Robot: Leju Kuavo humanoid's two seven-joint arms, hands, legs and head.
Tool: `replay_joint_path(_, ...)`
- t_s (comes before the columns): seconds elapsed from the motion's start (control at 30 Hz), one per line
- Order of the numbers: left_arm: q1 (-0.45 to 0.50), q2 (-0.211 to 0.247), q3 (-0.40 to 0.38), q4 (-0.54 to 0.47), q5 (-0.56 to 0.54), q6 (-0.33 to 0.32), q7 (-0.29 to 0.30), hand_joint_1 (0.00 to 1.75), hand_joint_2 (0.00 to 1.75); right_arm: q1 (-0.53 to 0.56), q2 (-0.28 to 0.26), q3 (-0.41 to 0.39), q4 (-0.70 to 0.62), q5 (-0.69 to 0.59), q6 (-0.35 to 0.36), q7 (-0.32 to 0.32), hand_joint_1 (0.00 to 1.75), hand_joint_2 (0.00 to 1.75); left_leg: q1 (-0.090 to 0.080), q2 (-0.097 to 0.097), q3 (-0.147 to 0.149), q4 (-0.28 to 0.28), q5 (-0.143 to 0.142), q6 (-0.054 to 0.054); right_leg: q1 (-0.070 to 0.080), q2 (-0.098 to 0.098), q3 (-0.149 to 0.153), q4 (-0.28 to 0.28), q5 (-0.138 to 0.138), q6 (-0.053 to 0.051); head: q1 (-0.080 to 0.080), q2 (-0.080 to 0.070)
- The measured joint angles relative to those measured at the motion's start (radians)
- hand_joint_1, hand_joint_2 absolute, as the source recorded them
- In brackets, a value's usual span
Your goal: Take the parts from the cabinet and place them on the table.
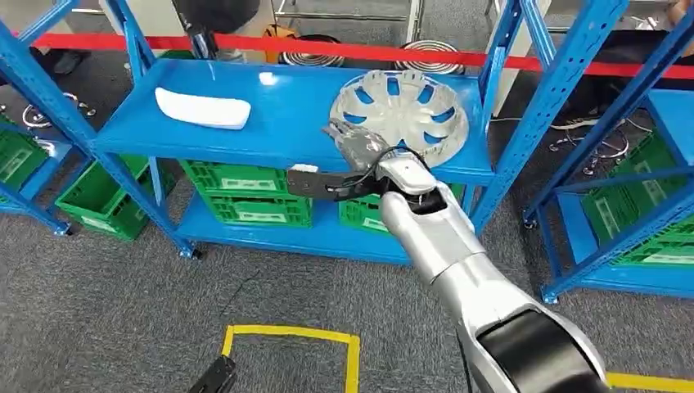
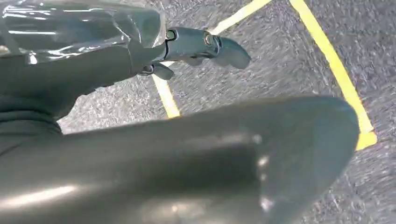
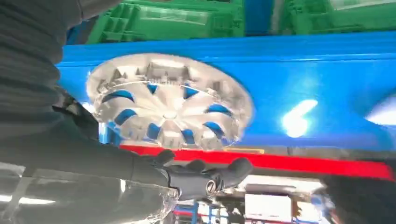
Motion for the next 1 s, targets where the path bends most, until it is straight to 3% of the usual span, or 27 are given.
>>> replay_joint_path(0.03,0.005,0.001,0.000,0.000,0.000,0.001,0.000,0.00,0.00,0.003,0.000,0.000,0.000,0.000,0.000,0.000,0.00,1.75,0.001,0.002,-0.030,-0.010,-0.063,-0.002,-0.001,0.004,0.020,0.000,-0.015,0.001,-0.001,0.000)
replay_joint_path(0.07,0.007,0.002,0.000,0.000,0.000,0.003,0.000,0.00,0.00,0.002,0.001,0.000,0.000,0.000,0.000,0.000,0.00,1.75,0.001,0.003,-0.052,-0.036,-0.099,-0.002,-0.002,0.009,0.039,0.000,-0.031,0.003,-0.001,0.000)
replay_joint_path(0.1,0.007,0.002,0.000,0.000,0.002,0.007,0.000,0.00,0.00,0.002,0.002,0.000,0.001,0.000,0.000,0.000,0.00,1.75,0.001,0.004,-0.067,-0.087,-0.087,0.001,-0.002,0.012,0.060,-0.001,-0.048,0.005,-0.001,0.000)
replay_joint_path(0.13,0.008,0.003,0.000,0.000,0.006,0.009,-0.001,0.00,0.00,0.003,0.002,0.000,0.003,0.002,0.000,0.001,0.00,1.75,0.000,0.004,-0.070,-0.152,-0.015,0.007,-0.001,0.013,0.079,-0.001,-0.063,0.008,0.000,0.000)
replay_joint_path(0.17,0.010,0.003,0.000,0.000,0.008,0.010,-0.003,0.00,0.00,0.004,0.001,0.000,0.007,0.003,0.000,0.004,0.00,1.75,-0.003,0.003,-0.069,-0.238,0.136,0.018,0.001,0.013,0.097,-0.002,-0.080,0.011,0.000,0.000)
replay_joint_path(0.2,0.015,0.005,0.000,0.002,0.009,0.010,-0.005,0.00,0.00,0.005,-0.003,0.000,0.013,0.004,0.000,0.006,0.00,1.75,-0.008,0.003,-0.079,-0.304,0.264,0.027,0.007,0.018,0.108,0.005,-0.093,0.014,0.000,0.000)
replay_joint_path(0.3,0.015,0.005,0.000,0.001,0.010,0.011,-0.006,0.00,0.00,0.003,-0.003,0.000,0.016,0.005,0.002,0.007,0.00,1.75,-0.013,-0.004,-0.062,-0.300,0.308,0.040,0.013,0.026,0.114,0.002,-0.130,0.032,0.000,0.000)
replay_joint_path(0.37,0.007,0.000,0.000,0.000,0.010,0.011,-0.009,0.00,0.00,-0.004,-0.002,0.000,0.013,0.005,0.001,0.007,0.00,1.75,-0.004,-0.002,-0.045,-0.310,0.307,0.047,0.012,0.018,0.125,0.009,-0.147,0.041,-0.001,0.000)
replay_joint_path(0.4,0.004,0.001,0.000,-0.001,0.010,0.011,-0.010,0.00,0.00,-0.011,-0.003,0.000,0.013,0.005,0.001,0.007,0.00,1.75,-0.005,-0.003,-0.040,-0.312,0.301,0.055,0.013,0.005,0.103,0.050,-0.161,0.043,0.001,0.000)
replay_joint_path(0.5,0.000,0.002,0.000,-0.001,0.010,0.011,-0.010,0.00,0.00,-0.011,-0.006,-0.001,0.015,0.005,0.001,0.007,0.00,1.75,-0.009,-0.004,-0.034,-0.312,0.282,0.064,0.007,0.000,-0.062,0.291,-0.234,0.038,0.000,0.000)
replay_joint_path(0.53,0.001,0.001,0.000,-0.001,0.010,0.011,-0.010,0.00,0.00,-0.007,-0.008,0.000,0.016,0.005,0.001,0.007,0.00,1.75,-0.011,-0.006,-0.030,-0.312,0.277,0.065,0.005,-0.001,-0.103,0.332,-0.233,0.043,0.000,0.000)
replay_joint_path(0.57,0.002,0.001,0.000,-0.001,0.010,0.010,-0.010,0.00,0.00,-0.004,-0.011,0.000,0.017,0.005,0.001,0.007,0.00,1.75,-0.012,-0.009,-0.023,-0.312,0.270,0.064,0.004,-0.001,-0.118,0.322,-0.211,0.051,0.000,0.000)
replay_joint_path(0.63,0.003,0.000,0.000,-0.001,0.010,0.010,-0.010,0.00,0.00,-0.003,-0.012,0.000,0.017,0.005,0.001,0.007,0.00,1.75,-0.017,-0.014,-0.004,-0.312,0.257,0.063,0.005,-0.001,-0.080,0.171,-0.107,0.072,0.000,0.000)
replay_joint_path(0.67,0.002,0.000,0.000,-0.001,0.010,0.010,-0.010,0.00,0.00,-0.005,-0.013,0.000,0.017,0.005,0.001,0.007,0.00,1.75,-0.020,-0.015,0.006,-0.312,0.251,0.061,0.007,-0.002,-0.048,0.070,-0.051,0.073,0.001,0.000)
replay_joint_path(0.7,0.003,-0.004,0.000,0.000,0.010,0.010,-0.010,0.00,0.00,-0.005,-0.013,0.000,0.018,0.005,0.001,0.007,0.00,1.75,-0.023,-0.016,0.009,-0.312,0.246,0.059,0.013,-0.001,-0.028,0.019,-0.018,0.054,0.000,0.000)
replay_joint_path(0.73,0.003,-0.004,0.000,0.000,0.010,0.011,-0.010,0.00,0.00,-0.007,-0.013,0.000,0.018,0.005,0.001,0.008,0.00,1.75,-0.027,-0.020,0.008,-0.310,0.243,0.054,0.013,-0.002,-0.022,0.011,-0.014,0.045,-0.005,0.000)
replay_joint_path(1.0,0.002,-0.004,-0.001,0.000,-0.003,0.011,0.000,0.00,0.00,-0.011,-0.016,-0.009,0.050,0.064,0.007,0.060,0.00,1.75,-0.023,-0.016,0.008,-0.311,0.238,0.054,0.015,0.000,-0.023,0.010,-0.013,0.039,-0.004,0.000)
